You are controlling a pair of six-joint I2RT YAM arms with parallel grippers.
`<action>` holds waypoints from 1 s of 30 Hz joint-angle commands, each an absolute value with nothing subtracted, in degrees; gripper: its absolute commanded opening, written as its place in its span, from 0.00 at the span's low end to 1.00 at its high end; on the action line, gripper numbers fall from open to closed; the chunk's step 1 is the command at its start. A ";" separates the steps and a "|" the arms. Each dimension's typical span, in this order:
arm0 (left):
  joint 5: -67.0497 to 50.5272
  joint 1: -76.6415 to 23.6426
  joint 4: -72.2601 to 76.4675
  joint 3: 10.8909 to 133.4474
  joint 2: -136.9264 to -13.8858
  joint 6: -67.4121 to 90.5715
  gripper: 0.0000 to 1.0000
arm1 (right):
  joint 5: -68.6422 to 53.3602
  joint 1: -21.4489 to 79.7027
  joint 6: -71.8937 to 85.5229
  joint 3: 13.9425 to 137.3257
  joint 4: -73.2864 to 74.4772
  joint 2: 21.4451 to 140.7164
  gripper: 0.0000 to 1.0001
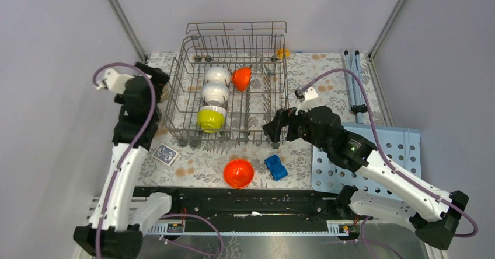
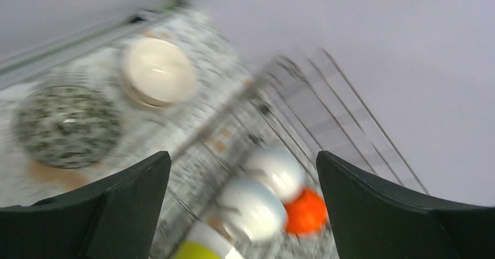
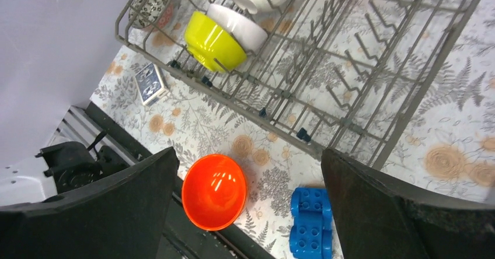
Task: Unload the bowls from the dish rack
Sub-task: Pick up the bowl from the dish rack.
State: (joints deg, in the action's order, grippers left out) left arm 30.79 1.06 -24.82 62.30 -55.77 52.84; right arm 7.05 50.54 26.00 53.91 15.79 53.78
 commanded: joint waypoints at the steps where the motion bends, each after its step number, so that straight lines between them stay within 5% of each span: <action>1: 30.08 -12.64 -16.56 63.59 -49.08 34.75 0.99 | 10.93 50.71 21.41 57.36 13.10 54.88 1.00; 5: 18.21 -18.48 -15.38 63.12 -47.94 30.77 0.99 | 15.53 50.71 22.70 61.90 17.32 61.10 1.00; 12: 21.81 -32.92 -20.77 66.04 -55.27 21.65 0.99 | 24.35 49.98 22.64 55.38 3.74 61.01 1.00; 15: 18.50 -33.53 -19.79 64.86 -57.03 18.82 0.99 | 29.68 46.06 24.48 55.58 5.91 60.85 1.00; 21: 19.22 -33.64 -16.09 59.52 -58.75 20.23 0.99 | 20.45 32.21 30.19 43.85 -5.97 55.93 0.99; 30: 15.69 -32.84 -11.34 53.38 -55.97 29.16 0.99 | 20.22 31.73 26.05 51.26 -1.96 65.51 0.90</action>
